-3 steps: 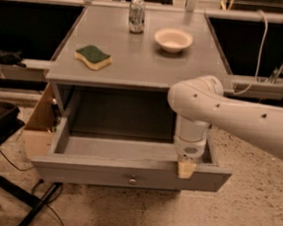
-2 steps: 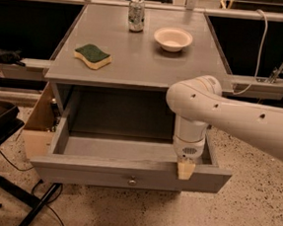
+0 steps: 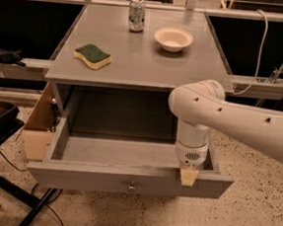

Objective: Open top drawer

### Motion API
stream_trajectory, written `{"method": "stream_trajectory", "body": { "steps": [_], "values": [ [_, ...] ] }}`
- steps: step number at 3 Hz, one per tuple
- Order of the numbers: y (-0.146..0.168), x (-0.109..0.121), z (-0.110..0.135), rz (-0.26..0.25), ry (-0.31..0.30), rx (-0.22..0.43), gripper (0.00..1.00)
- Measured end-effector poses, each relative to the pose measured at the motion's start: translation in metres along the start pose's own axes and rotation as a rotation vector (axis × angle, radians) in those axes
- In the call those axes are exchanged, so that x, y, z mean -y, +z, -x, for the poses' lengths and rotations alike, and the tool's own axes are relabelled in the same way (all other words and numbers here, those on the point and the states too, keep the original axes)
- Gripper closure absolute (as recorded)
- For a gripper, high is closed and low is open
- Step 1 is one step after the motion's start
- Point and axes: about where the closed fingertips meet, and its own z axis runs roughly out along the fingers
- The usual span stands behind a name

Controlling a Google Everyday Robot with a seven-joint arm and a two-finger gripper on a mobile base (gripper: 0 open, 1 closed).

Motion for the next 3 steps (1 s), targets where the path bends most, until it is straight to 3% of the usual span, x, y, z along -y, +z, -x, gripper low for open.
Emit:
{"method": "stream_trajectory", "body": {
  "steps": [1, 3],
  "values": [
    [0.0053, -0.0063, -0.0024, 0.018, -0.05, 0.01, 1.0],
    [0.0047, -0.0062, -0.0013, 0.018, -0.05, 0.01, 0.58]
  ]
}}
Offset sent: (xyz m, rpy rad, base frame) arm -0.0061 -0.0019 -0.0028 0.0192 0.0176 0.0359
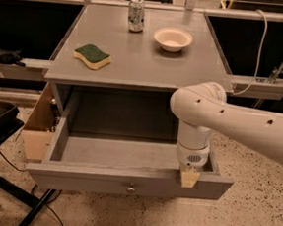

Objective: Open top drawer

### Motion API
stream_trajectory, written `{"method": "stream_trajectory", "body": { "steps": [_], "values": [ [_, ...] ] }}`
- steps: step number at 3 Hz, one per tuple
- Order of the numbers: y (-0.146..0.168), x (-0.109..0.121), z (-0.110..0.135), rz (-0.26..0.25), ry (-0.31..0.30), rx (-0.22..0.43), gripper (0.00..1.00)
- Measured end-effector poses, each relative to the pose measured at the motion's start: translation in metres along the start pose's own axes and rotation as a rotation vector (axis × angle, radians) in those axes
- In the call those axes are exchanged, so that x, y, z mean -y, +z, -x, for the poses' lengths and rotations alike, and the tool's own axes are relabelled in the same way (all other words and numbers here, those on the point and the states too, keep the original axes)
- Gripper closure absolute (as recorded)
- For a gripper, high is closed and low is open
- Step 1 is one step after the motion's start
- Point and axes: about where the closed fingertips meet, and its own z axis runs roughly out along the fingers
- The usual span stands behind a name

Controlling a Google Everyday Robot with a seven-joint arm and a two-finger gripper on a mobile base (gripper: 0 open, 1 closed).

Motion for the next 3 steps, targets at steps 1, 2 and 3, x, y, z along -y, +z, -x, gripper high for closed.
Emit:
{"method": "stream_trajectory", "body": {
  "steps": [1, 2, 3],
  "values": [
    [0.0, 0.0, 0.0, 0.0, 0.0, 0.0, 0.35],
    [0.0, 0.0, 0.0, 0.0, 0.0, 0.0, 0.11],
    [0.0, 0.0, 0.0, 0.0, 0.0, 0.0, 0.0]
  ]
}}
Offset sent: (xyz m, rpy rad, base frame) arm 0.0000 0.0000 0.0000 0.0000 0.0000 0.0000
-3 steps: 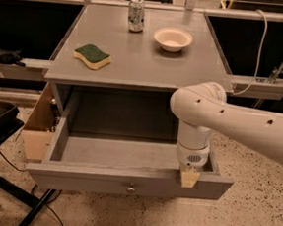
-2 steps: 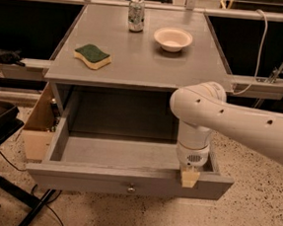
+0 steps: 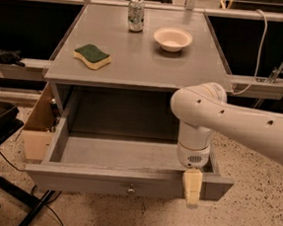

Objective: Open top drawer

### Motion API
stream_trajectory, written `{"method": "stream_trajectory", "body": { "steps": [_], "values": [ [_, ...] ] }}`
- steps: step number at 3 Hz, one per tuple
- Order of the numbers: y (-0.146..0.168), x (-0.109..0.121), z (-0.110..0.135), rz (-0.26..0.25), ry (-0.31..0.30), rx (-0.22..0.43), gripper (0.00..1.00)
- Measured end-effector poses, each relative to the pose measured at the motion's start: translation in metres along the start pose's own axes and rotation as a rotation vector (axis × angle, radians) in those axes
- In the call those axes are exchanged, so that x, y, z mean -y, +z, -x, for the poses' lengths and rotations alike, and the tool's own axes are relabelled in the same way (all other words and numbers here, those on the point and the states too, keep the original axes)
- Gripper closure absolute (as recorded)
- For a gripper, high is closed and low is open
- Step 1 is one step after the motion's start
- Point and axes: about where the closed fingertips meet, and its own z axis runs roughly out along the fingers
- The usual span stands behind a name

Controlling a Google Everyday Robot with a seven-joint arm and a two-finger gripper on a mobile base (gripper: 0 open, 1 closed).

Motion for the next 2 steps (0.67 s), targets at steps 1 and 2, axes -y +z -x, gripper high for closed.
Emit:
{"method": "stream_trajectory", "body": {
  "steps": [1, 2],
  "values": [
    [-0.001, -0.001, -0.001, -0.007, -0.002, 0.01, 0.0],
    [-0.018, -0.008, -0.009, -0.07, -0.031, 0.069, 0.0]
  ]
}}
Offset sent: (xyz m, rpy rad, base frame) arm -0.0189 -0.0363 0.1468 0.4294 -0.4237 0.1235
